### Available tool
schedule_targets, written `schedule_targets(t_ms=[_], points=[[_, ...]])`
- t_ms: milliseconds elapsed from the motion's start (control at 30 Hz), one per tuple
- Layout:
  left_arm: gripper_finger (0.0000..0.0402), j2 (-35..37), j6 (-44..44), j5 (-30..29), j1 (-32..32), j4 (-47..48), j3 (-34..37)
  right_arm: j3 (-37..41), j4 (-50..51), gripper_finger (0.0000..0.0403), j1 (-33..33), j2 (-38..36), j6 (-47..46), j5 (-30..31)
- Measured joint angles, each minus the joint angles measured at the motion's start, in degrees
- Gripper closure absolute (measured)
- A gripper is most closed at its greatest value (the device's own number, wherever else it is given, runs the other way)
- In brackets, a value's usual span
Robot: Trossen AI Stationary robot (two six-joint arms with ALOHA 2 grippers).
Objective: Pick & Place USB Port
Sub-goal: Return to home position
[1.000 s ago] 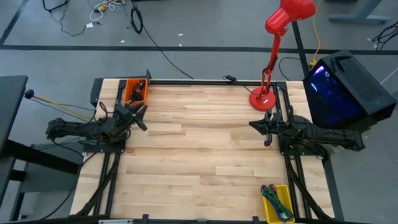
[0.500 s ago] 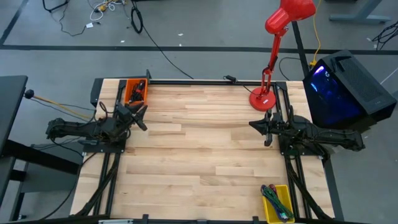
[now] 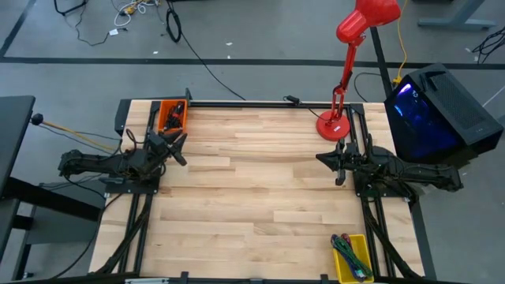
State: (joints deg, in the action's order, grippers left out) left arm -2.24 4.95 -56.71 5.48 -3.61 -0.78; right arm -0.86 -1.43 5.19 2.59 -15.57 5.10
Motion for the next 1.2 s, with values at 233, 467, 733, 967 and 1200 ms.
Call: schedule_targets(t_ms=[233, 467, 733, 967, 1200], points=[[0.0284, 0.0, 0.0, 0.0, 0.0, 0.0, 0.0, 0.0, 0.0, 0.0387, 0.0, 0.0, 0.0, 0.0], [0.0284, 0.0, 0.0, 0.0, 0.0, 0.0, 0.0, 0.0, 0.0, 0.0387, 0.0, 0.0, 0.0, 0.0], [0.0284, -0.6, 0.1, -0.1, 1.0, 0.0, 0.0, 0.0, 0.0, 0.0387, 0.0, 0.0, 0.0, 0.0], [0.0284, -1.2, 0.1, 0.0, 1.9, 0.0, 0.0, 0.0, 0.0, 0.0387, 0.0, 0.0, 0.0, 0.0], [0.0284, -1.2, 0.0, 0.0, 1.9, 0.0, 0.0, 0.0, 0.0, 0.0387, 0.0, 0.0, 0.0, 0.0]])
